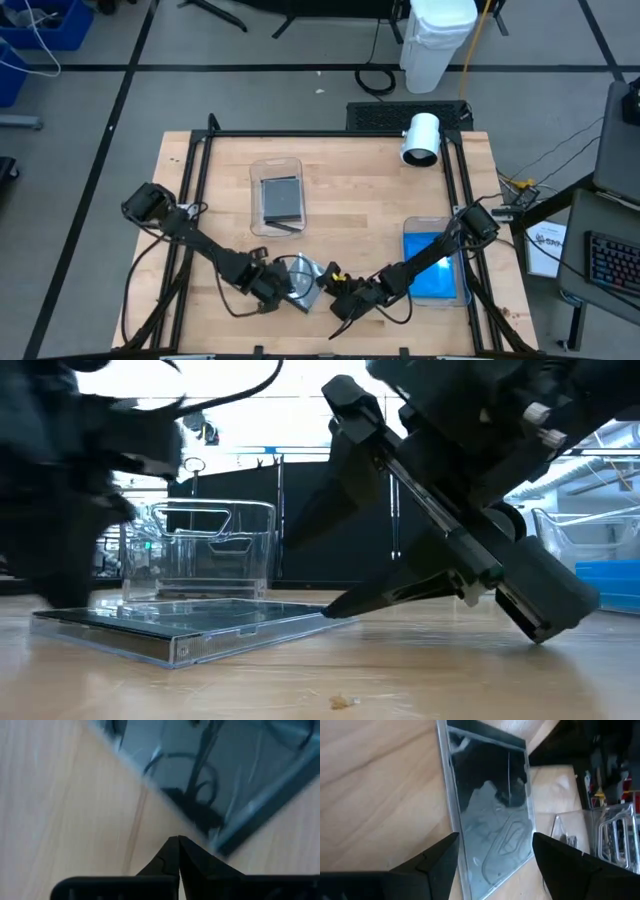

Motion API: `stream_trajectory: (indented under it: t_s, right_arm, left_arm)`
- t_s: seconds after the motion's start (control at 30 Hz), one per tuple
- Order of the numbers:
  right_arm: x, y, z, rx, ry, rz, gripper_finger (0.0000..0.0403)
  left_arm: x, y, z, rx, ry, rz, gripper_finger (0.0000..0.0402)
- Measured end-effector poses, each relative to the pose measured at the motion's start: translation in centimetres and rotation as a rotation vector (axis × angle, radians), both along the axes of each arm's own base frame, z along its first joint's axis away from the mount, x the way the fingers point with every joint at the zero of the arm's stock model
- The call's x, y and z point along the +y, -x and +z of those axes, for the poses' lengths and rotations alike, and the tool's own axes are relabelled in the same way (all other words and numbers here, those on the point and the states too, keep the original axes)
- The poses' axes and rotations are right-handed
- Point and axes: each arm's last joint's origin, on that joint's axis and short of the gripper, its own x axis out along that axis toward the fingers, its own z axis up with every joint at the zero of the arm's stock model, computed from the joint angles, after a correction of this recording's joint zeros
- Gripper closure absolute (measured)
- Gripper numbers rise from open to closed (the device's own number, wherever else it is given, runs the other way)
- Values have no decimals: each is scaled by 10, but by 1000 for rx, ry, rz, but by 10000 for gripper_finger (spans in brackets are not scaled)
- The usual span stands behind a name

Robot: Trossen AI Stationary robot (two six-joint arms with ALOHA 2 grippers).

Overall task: Pick & place jewel cases by type
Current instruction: Put the black disc case into the left transparent bin

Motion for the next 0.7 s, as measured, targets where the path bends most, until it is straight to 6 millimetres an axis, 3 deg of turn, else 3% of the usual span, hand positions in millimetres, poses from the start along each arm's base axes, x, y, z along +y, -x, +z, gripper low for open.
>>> stream_trajectory:
  t_s: [0.13,0.37,0.7]
  right_arm:
    - [-1,0,-1,18,29,11,159]
    - [-3,4,3,216,44,-106,166]
    - [-6,-6,10,179,43,-80,171]
  left_arm:
    - [6,-12,0,-77,30,-6,397]
    - [8,-19,1,-118,36,-51,378]
    - [13,-27,2,-164,25,-85,397]
